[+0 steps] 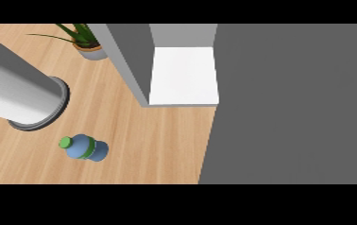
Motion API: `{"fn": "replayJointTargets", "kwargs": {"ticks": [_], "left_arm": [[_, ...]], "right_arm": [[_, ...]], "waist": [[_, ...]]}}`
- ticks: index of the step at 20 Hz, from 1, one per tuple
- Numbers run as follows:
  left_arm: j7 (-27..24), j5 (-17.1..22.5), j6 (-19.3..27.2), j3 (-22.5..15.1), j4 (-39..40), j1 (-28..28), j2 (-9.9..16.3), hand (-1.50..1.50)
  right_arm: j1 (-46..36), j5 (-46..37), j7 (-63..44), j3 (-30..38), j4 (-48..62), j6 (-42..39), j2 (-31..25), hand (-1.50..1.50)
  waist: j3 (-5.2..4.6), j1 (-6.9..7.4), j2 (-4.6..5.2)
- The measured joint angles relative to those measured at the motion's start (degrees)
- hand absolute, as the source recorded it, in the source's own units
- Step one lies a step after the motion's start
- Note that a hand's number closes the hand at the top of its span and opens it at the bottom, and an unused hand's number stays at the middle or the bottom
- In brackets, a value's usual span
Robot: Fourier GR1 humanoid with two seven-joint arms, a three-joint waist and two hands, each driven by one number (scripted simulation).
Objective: Pick up the bottled water, place it into the cabinet and close the cabinet
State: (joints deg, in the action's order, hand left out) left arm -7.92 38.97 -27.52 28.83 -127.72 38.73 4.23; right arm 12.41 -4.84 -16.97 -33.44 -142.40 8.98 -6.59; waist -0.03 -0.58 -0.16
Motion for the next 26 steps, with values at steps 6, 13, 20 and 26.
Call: {"fn": "replayJointTargets", "kwargs": {"ticks": [6,13,20,26], "left_arm": [[-1.4,-8.9,1.5,-3.0,4.8,-5.9,-2.8,-1.50],[-4.2,-15.9,3.2,-4.0,12.5,-11.8,-3.1,-1.50],[-9.7,-24.1,4.0,-6.4,22.6,-17.2,-3.9,-1.50],[-15.5,-29.8,5.8,-9.2,31.4,-22.0,-3.7,-1.50]], "right_arm": [[0.2,-0.6,0.2,-2.2,-0.1,2.0,-1.4,-1.50],[-1.7,-1.1,-0.8,-2.8,0.0,4.0,-2.6,-1.50],[-1.3,-1.9,0.2,-5.9,0.5,6.6,-3.5,-1.50],[-3.4,-2.5,-1.3,-6.1,0.5,8.5,-4.1,-1.50]], "waist": [[-0.02,-0.08,-0.01],[-0.03,0.03,0.03],[-0.03,-0.06,-0.01],[-0.06,-0.11,0.01]]}}
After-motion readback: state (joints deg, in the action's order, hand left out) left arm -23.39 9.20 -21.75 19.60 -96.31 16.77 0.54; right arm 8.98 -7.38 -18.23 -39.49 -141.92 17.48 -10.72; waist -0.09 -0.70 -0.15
